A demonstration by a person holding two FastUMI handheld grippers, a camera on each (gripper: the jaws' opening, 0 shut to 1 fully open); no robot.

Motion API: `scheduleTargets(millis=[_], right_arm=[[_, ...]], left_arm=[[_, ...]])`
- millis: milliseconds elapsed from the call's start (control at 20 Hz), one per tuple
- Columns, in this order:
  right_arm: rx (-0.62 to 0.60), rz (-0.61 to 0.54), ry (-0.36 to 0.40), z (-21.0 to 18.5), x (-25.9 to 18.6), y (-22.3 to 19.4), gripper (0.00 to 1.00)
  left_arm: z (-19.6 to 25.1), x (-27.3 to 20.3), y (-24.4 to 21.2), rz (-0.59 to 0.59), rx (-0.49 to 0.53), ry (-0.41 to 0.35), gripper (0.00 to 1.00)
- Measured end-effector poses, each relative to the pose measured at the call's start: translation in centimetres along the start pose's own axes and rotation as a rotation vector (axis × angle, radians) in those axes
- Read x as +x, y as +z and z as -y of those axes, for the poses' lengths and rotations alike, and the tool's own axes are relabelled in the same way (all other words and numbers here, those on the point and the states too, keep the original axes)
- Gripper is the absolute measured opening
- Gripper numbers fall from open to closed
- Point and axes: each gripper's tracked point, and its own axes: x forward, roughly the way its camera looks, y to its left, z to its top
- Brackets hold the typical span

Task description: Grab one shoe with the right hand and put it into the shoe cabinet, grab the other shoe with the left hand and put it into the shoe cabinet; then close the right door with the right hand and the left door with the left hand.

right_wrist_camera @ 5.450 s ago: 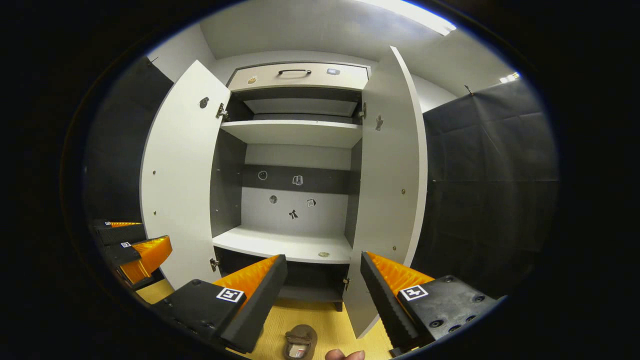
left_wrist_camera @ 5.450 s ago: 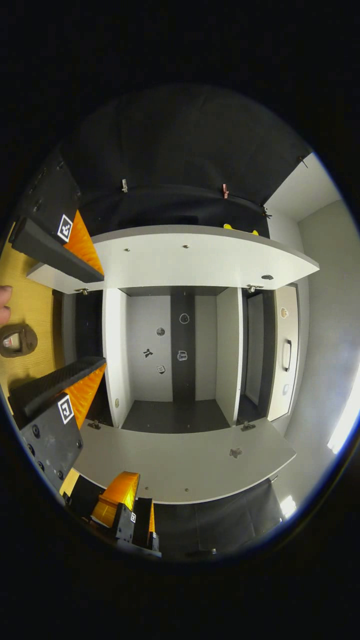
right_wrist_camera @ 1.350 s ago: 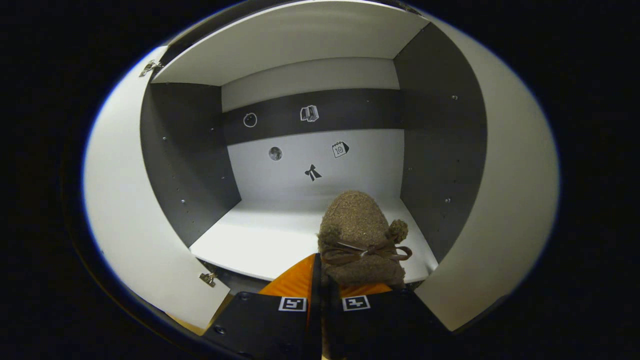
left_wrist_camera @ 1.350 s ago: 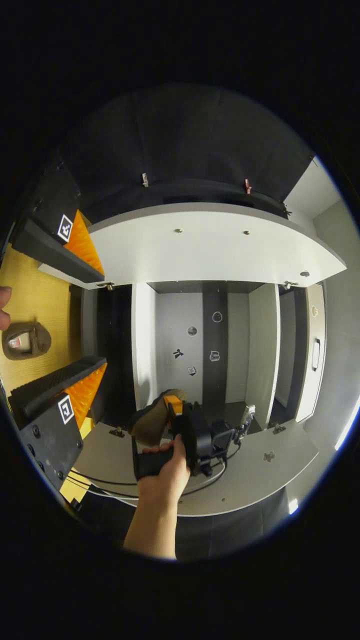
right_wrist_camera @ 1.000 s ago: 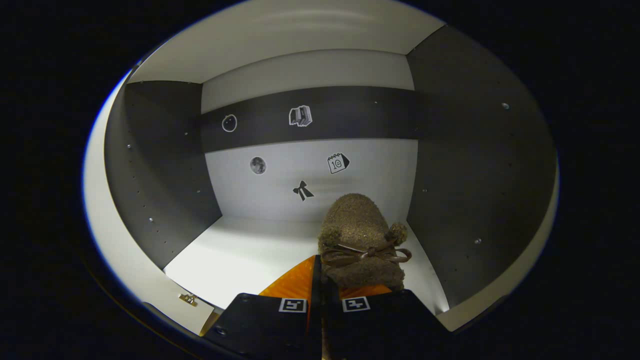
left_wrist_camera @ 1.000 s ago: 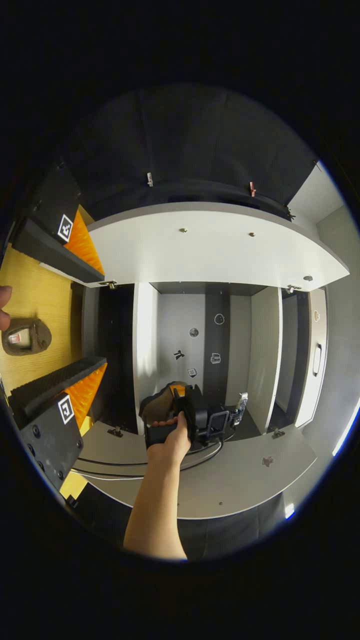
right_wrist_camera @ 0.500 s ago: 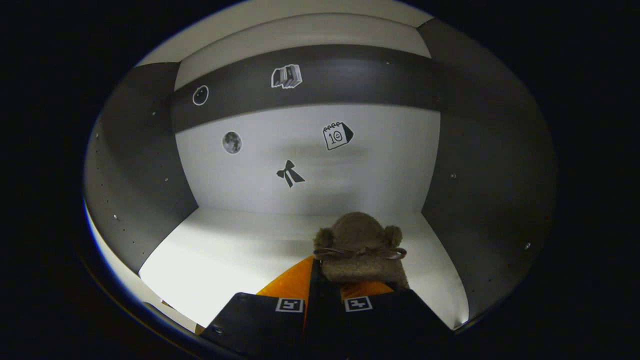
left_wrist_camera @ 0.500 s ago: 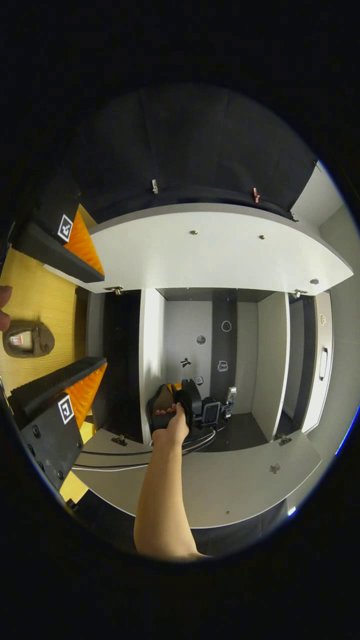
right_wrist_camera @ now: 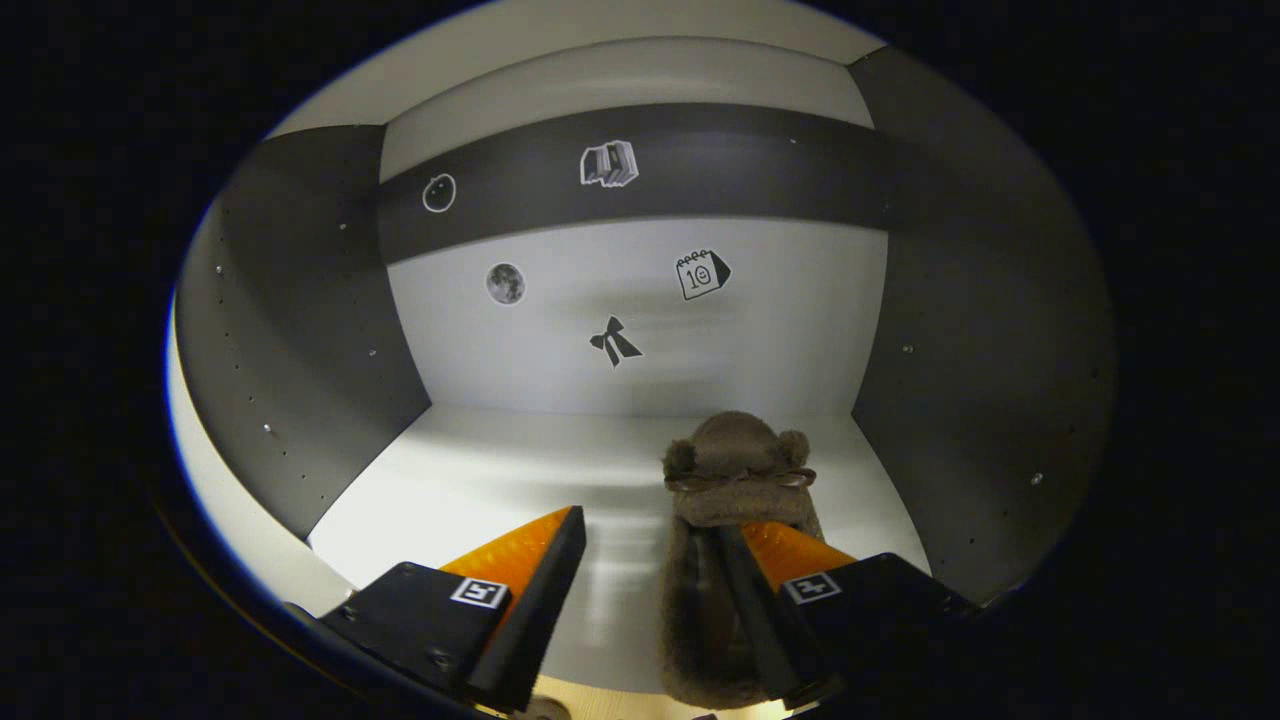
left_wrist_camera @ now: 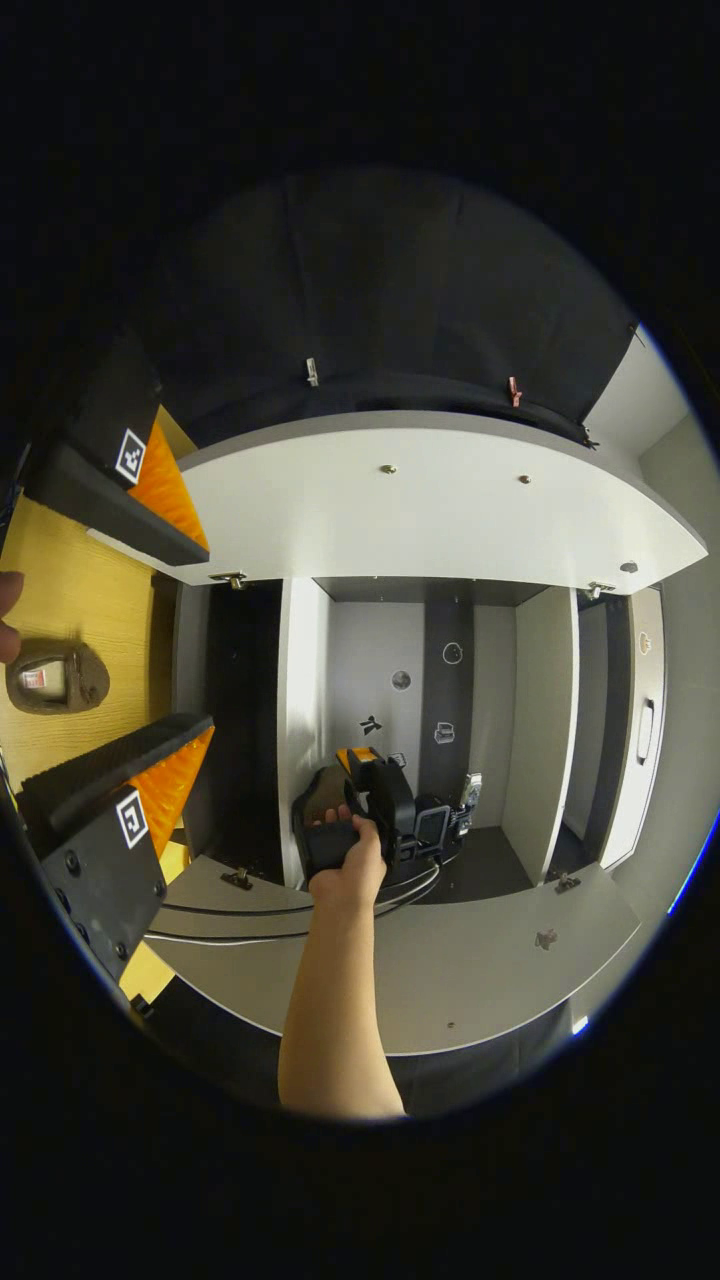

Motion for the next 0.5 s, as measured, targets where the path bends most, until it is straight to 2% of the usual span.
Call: scheduleTargets(millis=[100,300,500], right_arm=[[0.021,0.018,0.012,0.0,-1.5,0.3,0.94],[0.055,0.089,0.022,0.2,-5.2,1.8,0.98],[0.025,0.237,0.027,0.2,-11.3,4.4,0.98]], left_arm=[[0.0,-0.1,-0.1,0.003,0.007,-0.002,0.95],[0.1,-0.4,-0.8,-0.001,0.023,-0.004,0.95],[0.5,-1.0,-2.4,-0.024,0.014,-0.042,0.95]])
